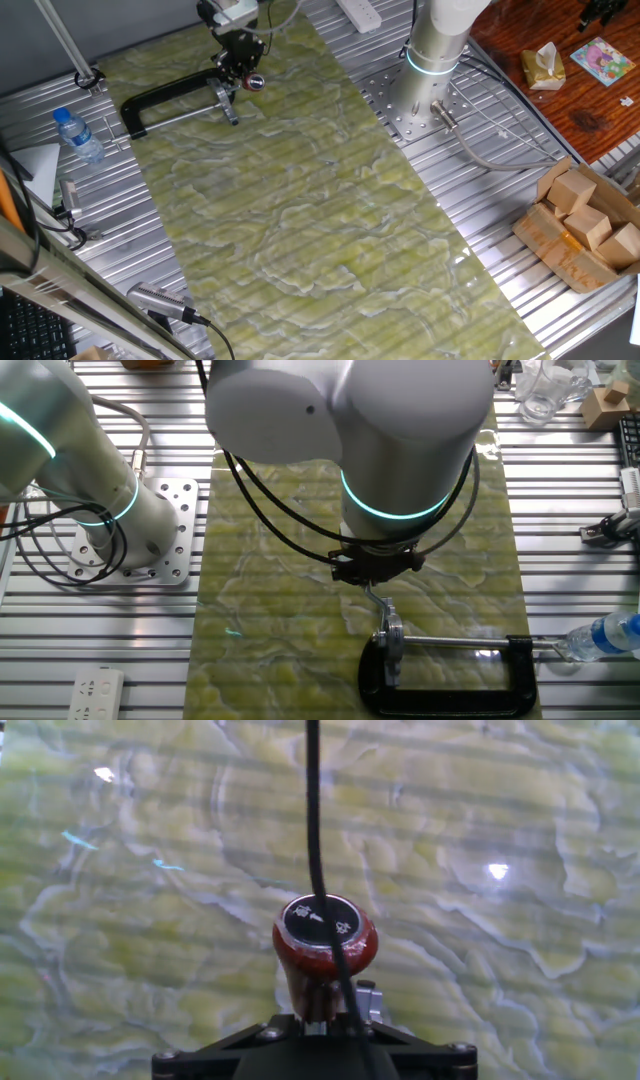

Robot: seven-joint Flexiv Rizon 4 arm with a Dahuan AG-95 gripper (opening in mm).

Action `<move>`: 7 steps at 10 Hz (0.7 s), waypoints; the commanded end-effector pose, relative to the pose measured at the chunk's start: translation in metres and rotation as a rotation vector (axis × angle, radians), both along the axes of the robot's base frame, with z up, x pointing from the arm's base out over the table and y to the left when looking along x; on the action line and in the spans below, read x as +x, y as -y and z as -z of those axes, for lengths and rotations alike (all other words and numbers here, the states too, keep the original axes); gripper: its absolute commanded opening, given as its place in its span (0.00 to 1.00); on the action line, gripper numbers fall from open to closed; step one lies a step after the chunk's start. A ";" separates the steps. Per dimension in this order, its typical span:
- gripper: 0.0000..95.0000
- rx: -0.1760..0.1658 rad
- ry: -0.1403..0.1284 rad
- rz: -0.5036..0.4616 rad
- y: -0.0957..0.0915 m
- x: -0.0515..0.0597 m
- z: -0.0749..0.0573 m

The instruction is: Pull up the lever

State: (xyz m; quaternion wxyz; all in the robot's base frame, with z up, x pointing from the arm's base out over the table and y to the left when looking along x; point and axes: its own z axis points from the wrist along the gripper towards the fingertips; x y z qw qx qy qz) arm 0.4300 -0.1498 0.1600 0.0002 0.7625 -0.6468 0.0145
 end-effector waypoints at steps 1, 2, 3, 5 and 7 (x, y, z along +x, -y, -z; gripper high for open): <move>0.00 -0.003 0.001 -0.002 0.002 -0.001 -0.020; 0.00 -0.004 0.001 -0.003 0.003 -0.002 -0.021; 0.00 -0.004 -0.001 0.003 0.003 -0.002 -0.022; 0.00 -0.028 -0.047 0.045 -0.001 0.001 -0.032; 0.00 -0.044 -0.059 0.064 -0.005 0.000 -0.043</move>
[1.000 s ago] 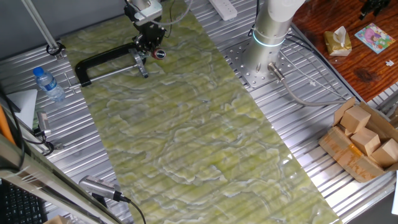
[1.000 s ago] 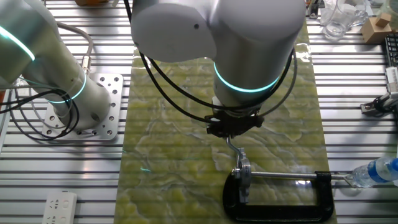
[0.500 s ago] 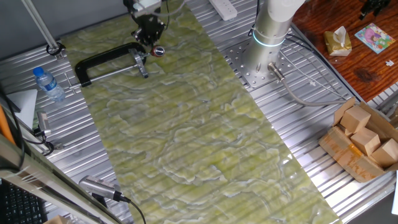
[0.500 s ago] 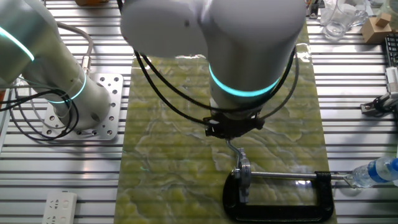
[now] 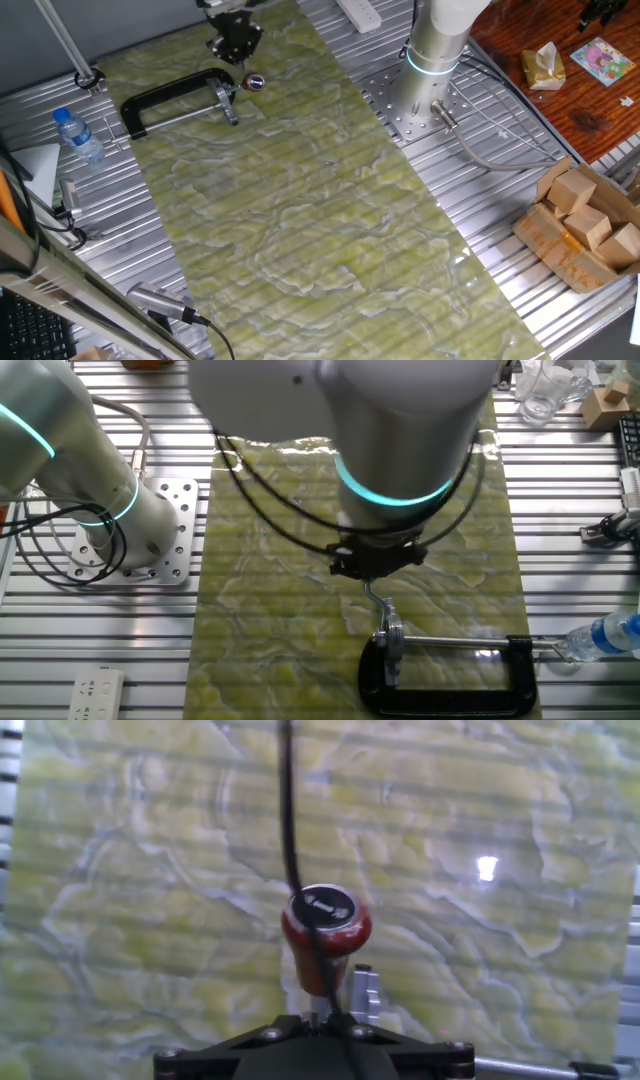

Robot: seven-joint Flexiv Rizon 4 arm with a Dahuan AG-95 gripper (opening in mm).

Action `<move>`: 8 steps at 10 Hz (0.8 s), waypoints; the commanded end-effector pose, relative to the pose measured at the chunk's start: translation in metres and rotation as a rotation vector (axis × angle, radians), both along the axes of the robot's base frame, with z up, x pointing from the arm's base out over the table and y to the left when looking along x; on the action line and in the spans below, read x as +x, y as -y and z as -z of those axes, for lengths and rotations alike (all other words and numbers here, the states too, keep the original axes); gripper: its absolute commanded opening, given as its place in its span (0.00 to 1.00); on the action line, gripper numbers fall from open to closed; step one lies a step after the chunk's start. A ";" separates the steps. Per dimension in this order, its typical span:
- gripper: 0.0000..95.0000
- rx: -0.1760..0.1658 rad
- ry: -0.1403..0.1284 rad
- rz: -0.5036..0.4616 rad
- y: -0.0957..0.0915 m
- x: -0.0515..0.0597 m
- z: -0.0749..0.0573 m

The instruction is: Pull up the lever

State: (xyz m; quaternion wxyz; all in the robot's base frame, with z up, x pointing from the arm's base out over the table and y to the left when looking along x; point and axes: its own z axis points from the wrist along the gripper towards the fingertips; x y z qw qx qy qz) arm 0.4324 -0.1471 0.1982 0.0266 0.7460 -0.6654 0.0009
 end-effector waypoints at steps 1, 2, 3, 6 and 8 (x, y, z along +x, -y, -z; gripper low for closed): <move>0.00 -0.022 -0.020 0.031 -0.005 -0.004 -0.010; 0.00 -0.025 -0.038 0.069 -0.010 -0.006 -0.017; 0.00 -0.030 -0.044 0.085 -0.014 -0.006 -0.020; 0.00 -0.051 -0.066 0.155 -0.036 -0.007 -0.037; 0.00 -0.054 -0.081 0.201 -0.055 -0.002 -0.044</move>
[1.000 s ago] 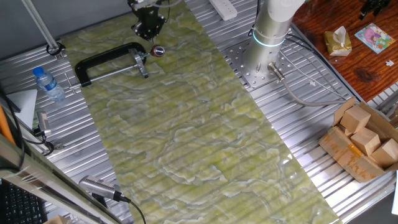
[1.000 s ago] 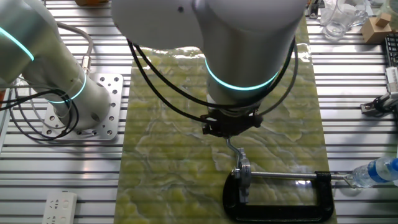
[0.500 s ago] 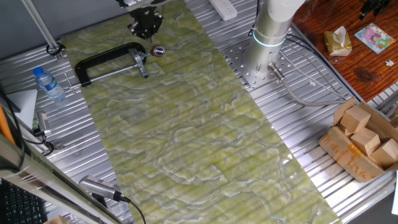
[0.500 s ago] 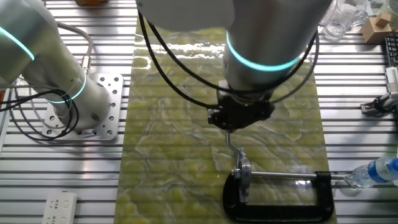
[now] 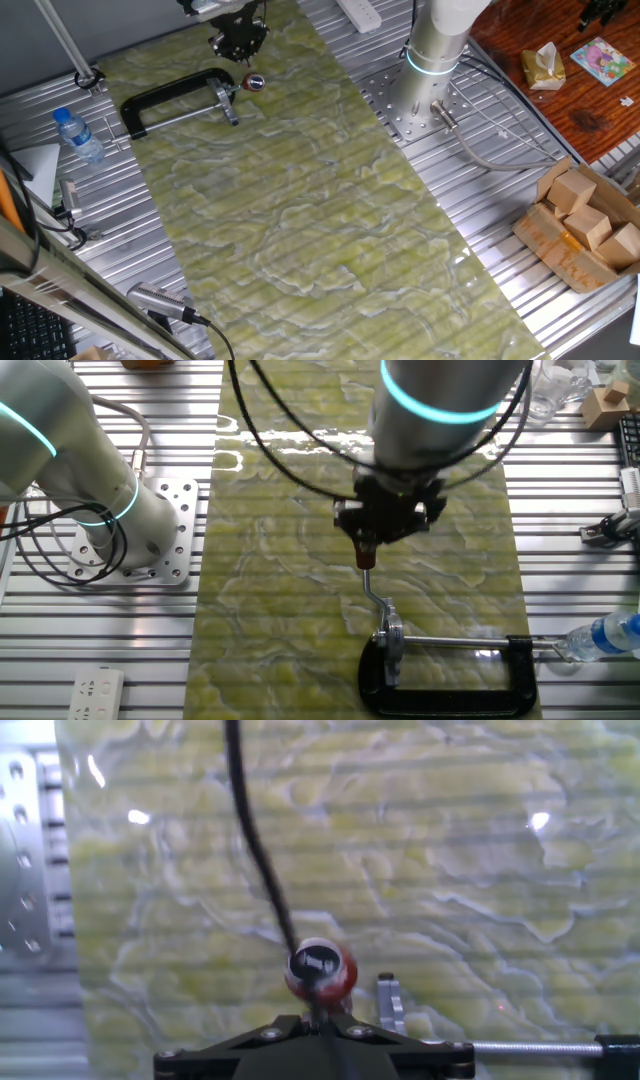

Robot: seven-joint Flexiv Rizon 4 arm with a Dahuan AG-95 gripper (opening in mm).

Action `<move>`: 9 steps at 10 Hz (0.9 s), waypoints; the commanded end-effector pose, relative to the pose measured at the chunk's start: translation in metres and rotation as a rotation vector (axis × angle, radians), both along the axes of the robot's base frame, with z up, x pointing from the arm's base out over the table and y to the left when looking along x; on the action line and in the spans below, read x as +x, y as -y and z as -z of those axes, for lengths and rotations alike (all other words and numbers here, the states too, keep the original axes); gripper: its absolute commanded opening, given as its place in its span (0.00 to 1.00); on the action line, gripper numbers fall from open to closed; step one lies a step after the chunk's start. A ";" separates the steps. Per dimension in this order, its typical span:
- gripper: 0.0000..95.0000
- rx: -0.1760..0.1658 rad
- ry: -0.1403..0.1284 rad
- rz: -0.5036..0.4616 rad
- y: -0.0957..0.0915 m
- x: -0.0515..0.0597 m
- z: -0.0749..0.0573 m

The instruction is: Pull up the lever

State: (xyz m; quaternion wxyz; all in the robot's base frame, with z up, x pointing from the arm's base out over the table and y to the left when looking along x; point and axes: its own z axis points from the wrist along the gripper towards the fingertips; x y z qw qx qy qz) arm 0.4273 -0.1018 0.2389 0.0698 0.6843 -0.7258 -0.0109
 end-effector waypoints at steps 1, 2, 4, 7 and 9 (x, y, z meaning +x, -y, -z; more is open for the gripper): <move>0.00 -0.004 -0.012 0.057 -0.021 0.006 -0.006; 0.00 -0.005 -0.009 0.079 -0.031 0.009 -0.005; 0.00 -0.005 0.000 0.099 -0.044 0.015 0.002; 0.00 -0.025 0.028 0.106 -0.060 0.019 0.019; 0.00 -0.028 0.059 0.095 -0.057 0.019 0.044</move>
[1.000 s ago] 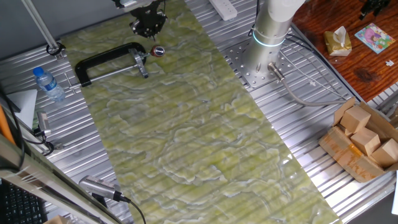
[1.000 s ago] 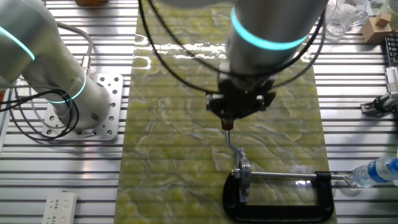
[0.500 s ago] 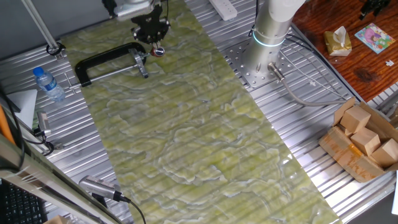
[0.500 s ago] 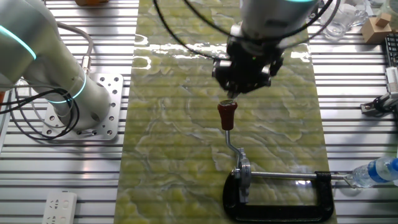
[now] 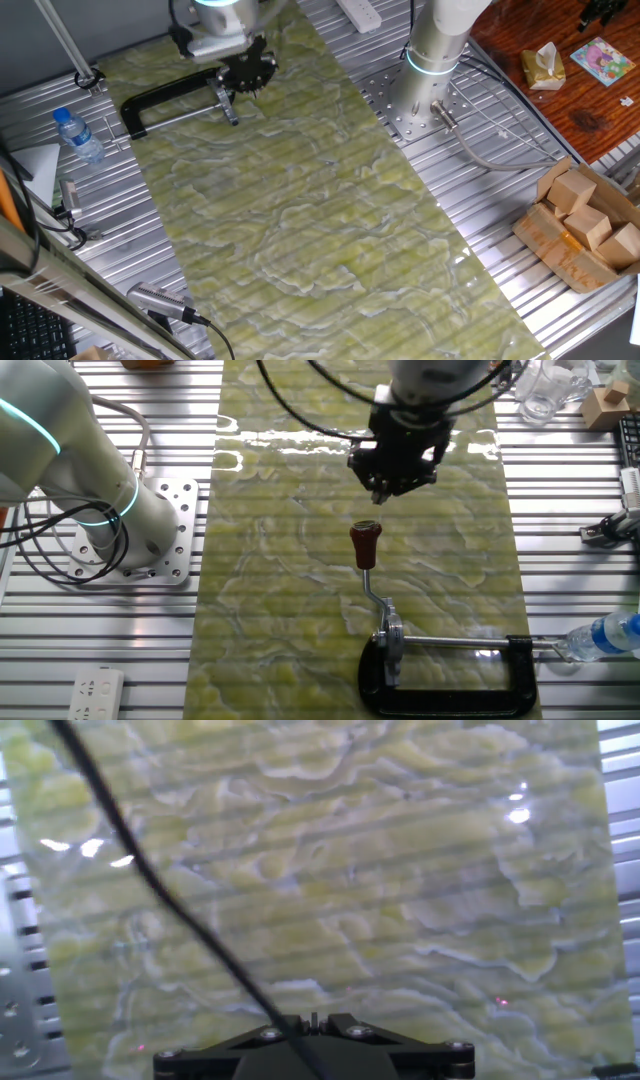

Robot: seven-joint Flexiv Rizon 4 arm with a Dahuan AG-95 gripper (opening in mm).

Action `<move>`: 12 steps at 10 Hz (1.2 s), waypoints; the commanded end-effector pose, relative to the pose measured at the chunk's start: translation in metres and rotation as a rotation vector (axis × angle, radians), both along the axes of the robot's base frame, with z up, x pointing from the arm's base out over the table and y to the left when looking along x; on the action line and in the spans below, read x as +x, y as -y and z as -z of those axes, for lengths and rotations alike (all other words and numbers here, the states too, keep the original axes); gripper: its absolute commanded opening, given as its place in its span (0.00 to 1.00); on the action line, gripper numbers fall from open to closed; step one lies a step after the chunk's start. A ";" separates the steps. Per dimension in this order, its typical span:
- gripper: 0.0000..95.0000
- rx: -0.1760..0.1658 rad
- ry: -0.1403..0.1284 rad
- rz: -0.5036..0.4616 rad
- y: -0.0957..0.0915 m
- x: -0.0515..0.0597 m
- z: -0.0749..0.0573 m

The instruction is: Pull up the lever

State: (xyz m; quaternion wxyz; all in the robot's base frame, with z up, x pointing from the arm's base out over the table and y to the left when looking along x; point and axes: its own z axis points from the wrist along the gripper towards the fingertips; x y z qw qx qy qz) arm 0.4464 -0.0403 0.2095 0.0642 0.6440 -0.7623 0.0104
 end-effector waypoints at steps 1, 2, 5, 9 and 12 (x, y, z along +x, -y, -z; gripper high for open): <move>0.00 0.003 0.021 -0.021 0.007 0.003 0.022; 0.00 0.001 0.024 -0.029 0.009 0.005 0.027; 0.00 -0.003 0.024 -0.051 0.014 0.002 0.031; 0.00 0.004 0.017 -0.089 0.027 -0.007 0.028; 0.00 0.007 0.015 -0.098 0.030 -0.008 0.027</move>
